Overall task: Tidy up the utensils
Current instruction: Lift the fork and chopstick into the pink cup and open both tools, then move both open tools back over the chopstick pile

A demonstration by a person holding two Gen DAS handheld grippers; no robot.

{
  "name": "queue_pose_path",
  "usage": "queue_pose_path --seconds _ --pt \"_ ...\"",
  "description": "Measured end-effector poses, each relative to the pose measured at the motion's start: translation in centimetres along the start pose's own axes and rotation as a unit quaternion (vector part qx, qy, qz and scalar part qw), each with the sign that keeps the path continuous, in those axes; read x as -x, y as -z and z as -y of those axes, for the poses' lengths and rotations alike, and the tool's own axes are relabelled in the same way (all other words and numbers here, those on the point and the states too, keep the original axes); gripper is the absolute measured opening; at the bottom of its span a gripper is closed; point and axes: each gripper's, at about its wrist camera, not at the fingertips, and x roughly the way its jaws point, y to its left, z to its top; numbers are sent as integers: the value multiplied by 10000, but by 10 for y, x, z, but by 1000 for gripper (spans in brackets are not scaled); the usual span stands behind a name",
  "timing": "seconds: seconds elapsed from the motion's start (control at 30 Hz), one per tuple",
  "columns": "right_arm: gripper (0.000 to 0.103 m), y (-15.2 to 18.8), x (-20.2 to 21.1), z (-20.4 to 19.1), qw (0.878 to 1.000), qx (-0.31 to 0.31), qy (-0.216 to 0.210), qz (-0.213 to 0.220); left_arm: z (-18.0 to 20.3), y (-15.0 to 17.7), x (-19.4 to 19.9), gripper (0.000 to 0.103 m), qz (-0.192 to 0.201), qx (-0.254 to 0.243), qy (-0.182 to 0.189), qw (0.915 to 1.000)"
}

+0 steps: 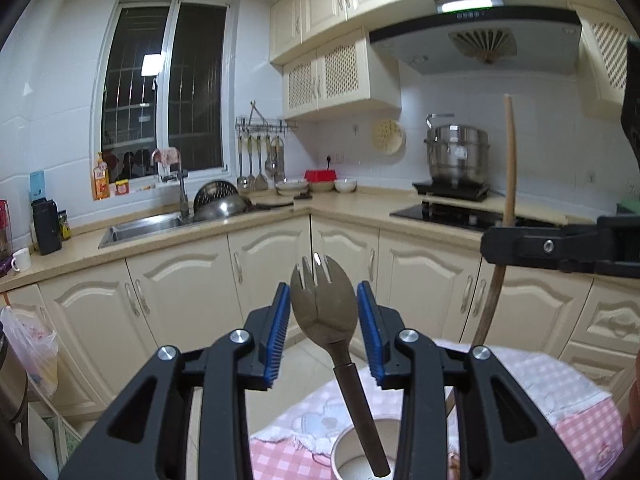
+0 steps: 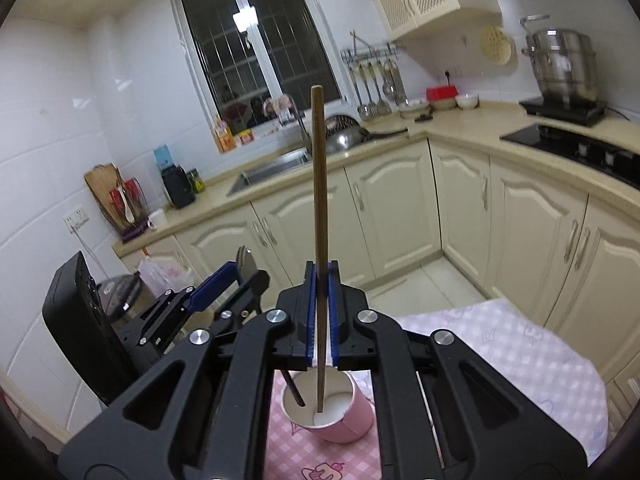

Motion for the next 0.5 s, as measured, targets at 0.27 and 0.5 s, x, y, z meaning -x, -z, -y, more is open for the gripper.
queue_pose_path --seconds 0.27,0.5 --pt "82 23 -3 28 9987 -428 184 -229 2 30 7 73 -114 -97 -99 9998" --pt "96 35 36 55 9961 -806 355 -6 -2 29 35 89 -215 29 -118 9997"
